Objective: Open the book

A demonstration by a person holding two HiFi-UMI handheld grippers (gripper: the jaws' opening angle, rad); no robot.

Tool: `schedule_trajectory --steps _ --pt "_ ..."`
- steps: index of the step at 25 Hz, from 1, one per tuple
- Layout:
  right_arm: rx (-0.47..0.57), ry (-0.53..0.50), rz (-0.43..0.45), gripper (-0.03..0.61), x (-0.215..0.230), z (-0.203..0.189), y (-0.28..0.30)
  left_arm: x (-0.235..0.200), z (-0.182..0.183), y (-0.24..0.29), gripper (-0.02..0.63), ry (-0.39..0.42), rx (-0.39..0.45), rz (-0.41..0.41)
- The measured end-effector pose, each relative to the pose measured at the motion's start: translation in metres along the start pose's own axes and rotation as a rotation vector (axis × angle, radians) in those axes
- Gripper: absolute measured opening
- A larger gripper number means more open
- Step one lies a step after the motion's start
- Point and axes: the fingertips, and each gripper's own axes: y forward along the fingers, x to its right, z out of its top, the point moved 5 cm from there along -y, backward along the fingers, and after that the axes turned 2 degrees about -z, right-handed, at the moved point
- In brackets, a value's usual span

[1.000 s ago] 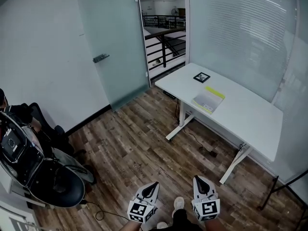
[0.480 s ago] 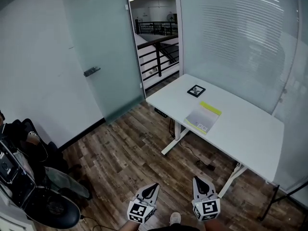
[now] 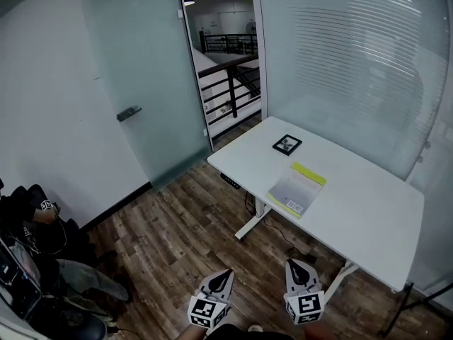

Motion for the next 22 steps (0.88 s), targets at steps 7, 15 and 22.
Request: schedule_trajectory --steps 7,15,22 --pt "-0.016 0.002 0.021 0.006 0.014 0.001 0.037 -0.033 0.001 0.033 0.014 -0.024 0.000 0.036" --pt "-0.032 -0.017 -0.021 0.006 0.038 0.004 0.103 -0.075 0.020 0.099 0.014 0.016 0.031 -0.066" --pt "-0.112 -0.004 -0.058 0.006 0.042 -0.007 0.182 -0.143 0.035 0.159 0.014 0.033 -0.002 -0.140"
